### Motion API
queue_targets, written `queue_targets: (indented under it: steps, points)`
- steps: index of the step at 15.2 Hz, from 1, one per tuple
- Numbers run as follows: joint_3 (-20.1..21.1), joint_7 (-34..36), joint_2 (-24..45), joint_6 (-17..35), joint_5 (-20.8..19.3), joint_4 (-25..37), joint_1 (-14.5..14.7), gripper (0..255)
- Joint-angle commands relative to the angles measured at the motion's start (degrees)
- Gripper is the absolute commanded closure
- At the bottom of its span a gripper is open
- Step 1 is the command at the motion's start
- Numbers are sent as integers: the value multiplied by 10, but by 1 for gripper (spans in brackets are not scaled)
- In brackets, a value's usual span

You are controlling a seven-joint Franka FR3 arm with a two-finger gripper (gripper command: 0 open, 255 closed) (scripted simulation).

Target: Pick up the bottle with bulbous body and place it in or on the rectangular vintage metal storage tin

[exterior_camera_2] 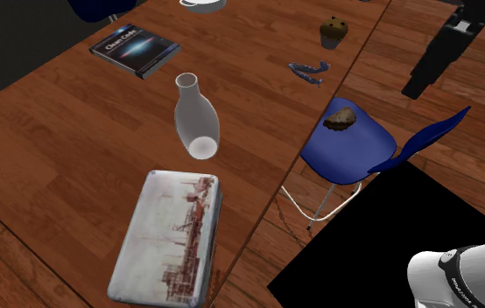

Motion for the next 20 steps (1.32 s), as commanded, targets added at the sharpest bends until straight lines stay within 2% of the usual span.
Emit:
queue_targets:
  steps: [1, 11, 20]
  points:
    - [0, 0, 0, 0, 0, 0, 0, 0]
    - [67, 86, 192, 116, 34, 87, 22, 0]
    - [114, 165, 379, 173, 20, 227, 34, 0]
